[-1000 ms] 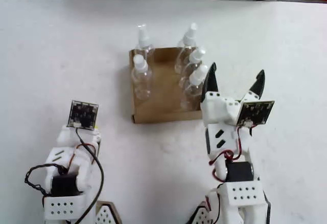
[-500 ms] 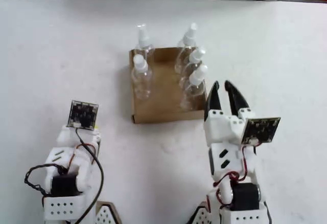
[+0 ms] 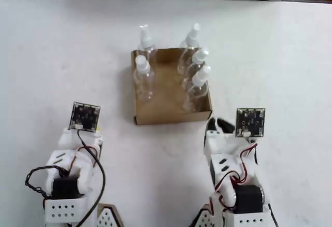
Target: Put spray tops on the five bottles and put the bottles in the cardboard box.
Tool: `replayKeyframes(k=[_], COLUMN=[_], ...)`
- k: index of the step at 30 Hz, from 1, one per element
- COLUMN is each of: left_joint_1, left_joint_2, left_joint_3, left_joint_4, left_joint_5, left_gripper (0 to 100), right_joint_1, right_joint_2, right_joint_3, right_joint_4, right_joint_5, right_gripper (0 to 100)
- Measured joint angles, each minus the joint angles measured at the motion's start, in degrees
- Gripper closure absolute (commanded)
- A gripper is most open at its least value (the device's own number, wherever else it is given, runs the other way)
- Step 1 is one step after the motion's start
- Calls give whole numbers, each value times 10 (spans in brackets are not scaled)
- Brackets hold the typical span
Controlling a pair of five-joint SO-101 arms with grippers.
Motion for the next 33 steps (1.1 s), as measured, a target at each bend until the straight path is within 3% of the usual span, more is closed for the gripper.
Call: replayKeyframes(k=[7, 16, 33], left_joint_1=[0, 0, 0], left_joint_2=[0, 0, 0], left_joint_3=[0, 0, 0], left_joint_4=[35, 92, 181], left_joint_5=[0, 0, 0], left_gripper=[978, 978, 977], right_joint_1=[1, 1, 1], right_joint_2=[-2, 4, 1], right_joint_3=[28, 135, 137], right_joint_4=[131, 116, 112], right_joint_5=[0, 1, 1], right_gripper=[981, 982, 982])
